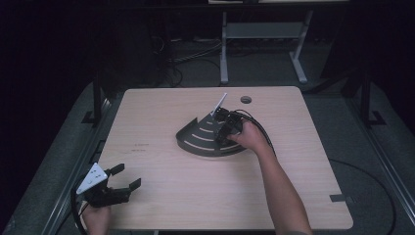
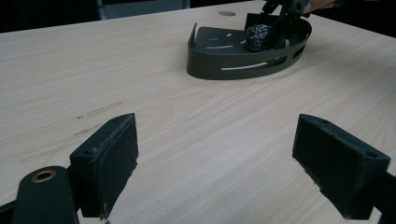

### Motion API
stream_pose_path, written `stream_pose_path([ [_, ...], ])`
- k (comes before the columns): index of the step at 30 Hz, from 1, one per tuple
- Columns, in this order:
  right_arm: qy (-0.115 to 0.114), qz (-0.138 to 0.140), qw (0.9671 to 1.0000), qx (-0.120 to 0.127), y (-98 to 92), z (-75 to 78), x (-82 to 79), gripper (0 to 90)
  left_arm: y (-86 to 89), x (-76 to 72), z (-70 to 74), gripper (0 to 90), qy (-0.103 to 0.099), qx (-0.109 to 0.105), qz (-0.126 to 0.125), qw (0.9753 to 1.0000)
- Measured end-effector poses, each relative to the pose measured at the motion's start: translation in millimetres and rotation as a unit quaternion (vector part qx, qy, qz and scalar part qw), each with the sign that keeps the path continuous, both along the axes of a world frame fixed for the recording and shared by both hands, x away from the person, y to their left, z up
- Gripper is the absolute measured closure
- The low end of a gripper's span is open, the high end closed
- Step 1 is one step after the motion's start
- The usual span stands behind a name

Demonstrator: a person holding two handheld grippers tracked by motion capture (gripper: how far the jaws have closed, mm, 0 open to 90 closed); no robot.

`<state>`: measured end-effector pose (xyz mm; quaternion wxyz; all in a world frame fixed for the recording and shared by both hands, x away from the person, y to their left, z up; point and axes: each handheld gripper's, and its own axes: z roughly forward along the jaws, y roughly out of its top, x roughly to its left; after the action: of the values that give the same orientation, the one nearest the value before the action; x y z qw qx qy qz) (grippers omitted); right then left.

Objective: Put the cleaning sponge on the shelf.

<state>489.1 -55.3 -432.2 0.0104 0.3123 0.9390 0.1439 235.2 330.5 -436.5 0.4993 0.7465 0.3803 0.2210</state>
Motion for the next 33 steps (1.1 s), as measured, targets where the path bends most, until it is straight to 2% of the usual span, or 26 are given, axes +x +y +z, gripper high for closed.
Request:
stream_pose_path([
  [8,-0.003,0.001,0.9999,0.013,0.2,6.5,-1.3,19.2,0.4,0.1,0.3,13.7,0.000,-0.001,0.000,1.0000],
  [21,-0.010,0.003,0.9998,0.018,1.7,17.2,-5.9,17.8,-0.8,0.2,0.3,13.7,-0.001,0.000,-0.001,1.0000],
  [33,-0.019,0.006,0.9995,0.023,-5.2,29.0,-13.1,16.8,-1.5,-1.2,0.8,13.7,-0.002,0.000,-0.003,1.0000],
])
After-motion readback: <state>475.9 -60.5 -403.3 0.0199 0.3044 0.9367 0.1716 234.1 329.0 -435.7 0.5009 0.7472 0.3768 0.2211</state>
